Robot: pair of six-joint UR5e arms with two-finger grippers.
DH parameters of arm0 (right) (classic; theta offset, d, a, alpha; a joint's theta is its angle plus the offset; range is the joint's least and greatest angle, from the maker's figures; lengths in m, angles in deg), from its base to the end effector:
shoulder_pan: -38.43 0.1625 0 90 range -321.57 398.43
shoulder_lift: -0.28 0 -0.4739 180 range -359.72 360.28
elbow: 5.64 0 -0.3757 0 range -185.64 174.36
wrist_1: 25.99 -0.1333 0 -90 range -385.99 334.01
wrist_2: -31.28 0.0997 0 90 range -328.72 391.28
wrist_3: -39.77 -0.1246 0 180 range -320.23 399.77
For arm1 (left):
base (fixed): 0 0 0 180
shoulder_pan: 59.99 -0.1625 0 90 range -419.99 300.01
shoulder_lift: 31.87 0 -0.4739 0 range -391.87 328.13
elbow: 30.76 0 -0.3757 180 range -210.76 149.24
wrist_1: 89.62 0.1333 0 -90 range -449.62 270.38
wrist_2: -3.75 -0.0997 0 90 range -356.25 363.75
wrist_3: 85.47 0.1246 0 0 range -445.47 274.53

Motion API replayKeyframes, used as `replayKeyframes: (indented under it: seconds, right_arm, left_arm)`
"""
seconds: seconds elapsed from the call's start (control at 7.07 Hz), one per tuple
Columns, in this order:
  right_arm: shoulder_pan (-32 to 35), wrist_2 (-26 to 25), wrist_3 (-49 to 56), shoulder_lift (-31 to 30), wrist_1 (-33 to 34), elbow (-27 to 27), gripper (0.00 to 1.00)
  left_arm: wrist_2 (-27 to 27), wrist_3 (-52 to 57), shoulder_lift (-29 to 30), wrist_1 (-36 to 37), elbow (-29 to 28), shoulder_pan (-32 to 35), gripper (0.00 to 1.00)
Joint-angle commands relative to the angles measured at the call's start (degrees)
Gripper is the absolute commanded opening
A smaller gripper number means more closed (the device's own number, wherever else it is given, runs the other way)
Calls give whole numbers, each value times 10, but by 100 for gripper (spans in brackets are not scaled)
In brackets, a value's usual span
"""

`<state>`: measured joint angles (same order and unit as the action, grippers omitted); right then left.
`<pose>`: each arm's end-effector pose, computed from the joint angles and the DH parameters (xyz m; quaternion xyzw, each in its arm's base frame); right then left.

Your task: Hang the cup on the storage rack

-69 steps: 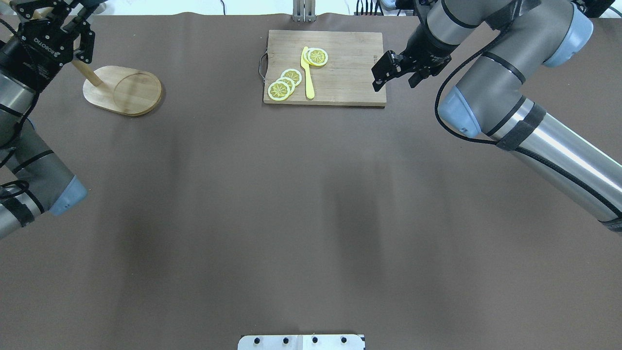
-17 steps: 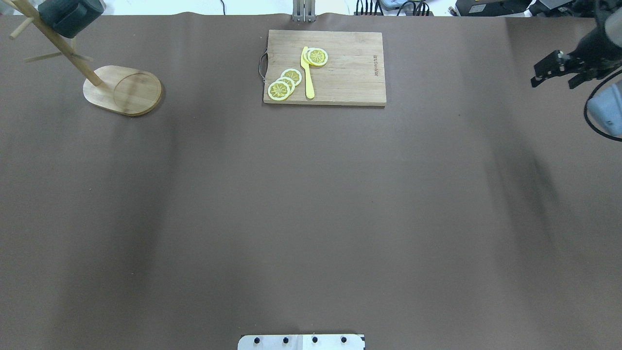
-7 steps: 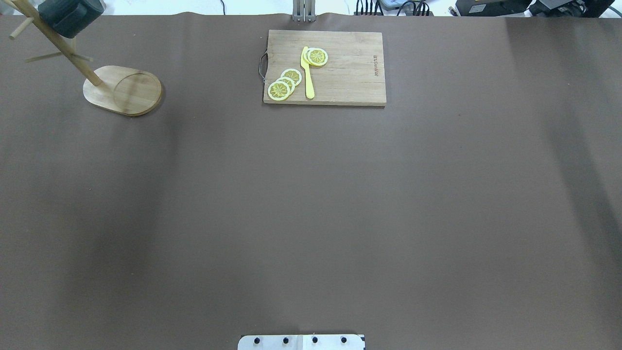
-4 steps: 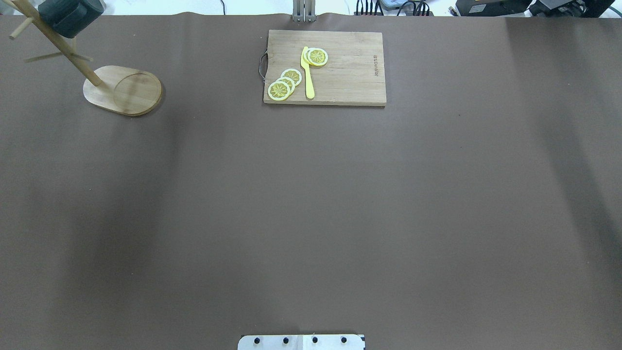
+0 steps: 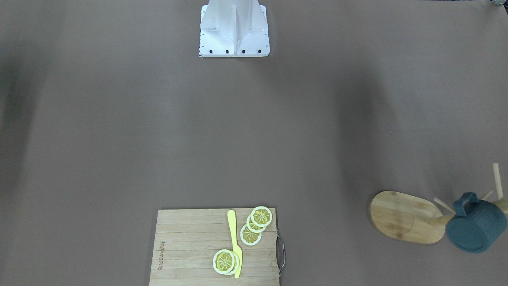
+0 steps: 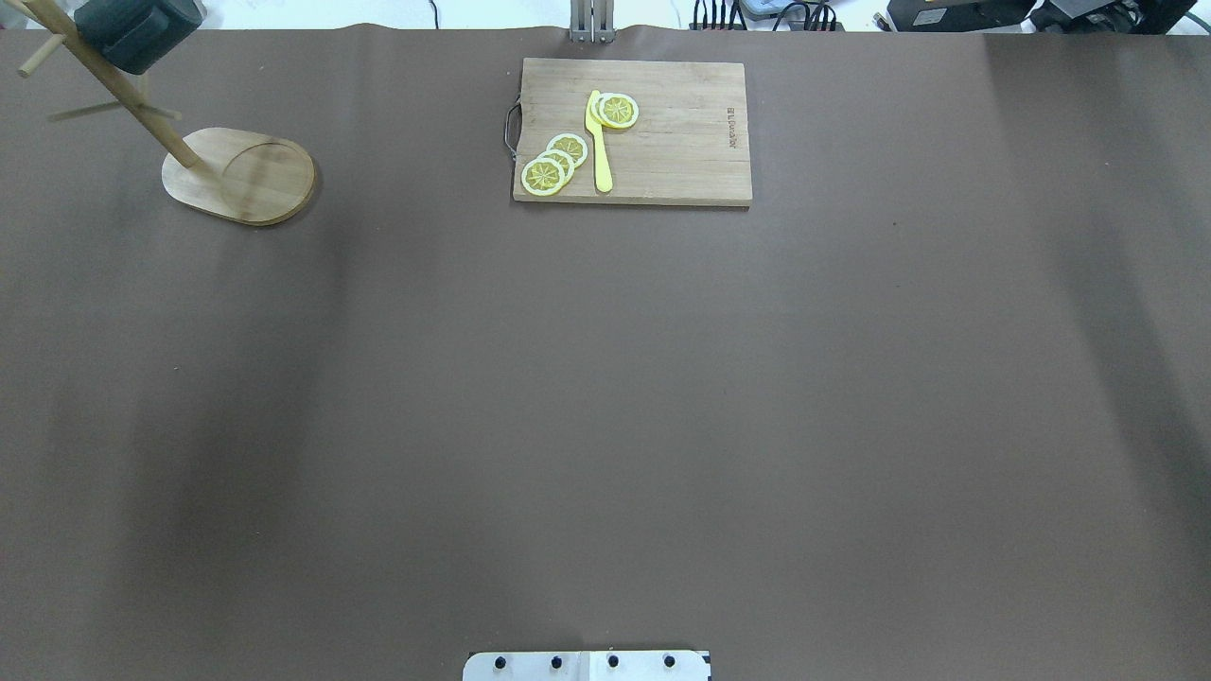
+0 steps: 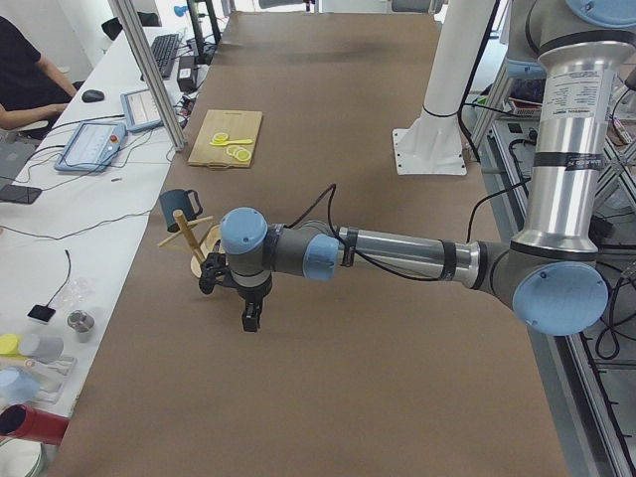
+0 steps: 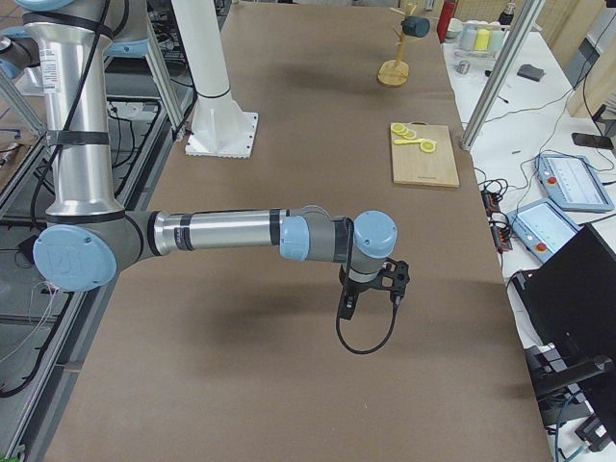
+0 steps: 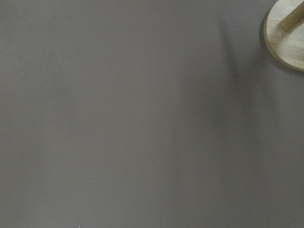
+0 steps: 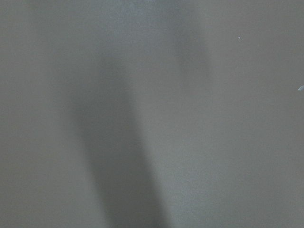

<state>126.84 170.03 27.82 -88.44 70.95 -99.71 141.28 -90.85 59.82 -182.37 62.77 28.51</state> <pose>0.0262 -0.4829 0.6861 -0.0612 -0.4083 0.0879 0.9065 -0.0283 -0.4994 0.6715 0.0394 0.4051 -0.0029 0.9134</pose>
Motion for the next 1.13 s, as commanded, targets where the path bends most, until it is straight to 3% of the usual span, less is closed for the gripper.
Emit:
replayKeyframes:
  seconds: [0.0,0.99]
  right_arm:
    - [0,-2,0,0,-1,4,100]
    - [12,-29,-3,0,-5,-4,100]
  left_arm:
    - [27,0,-17,2,5,28,99]
    - [25,-6,-26,-1,5,33,99]
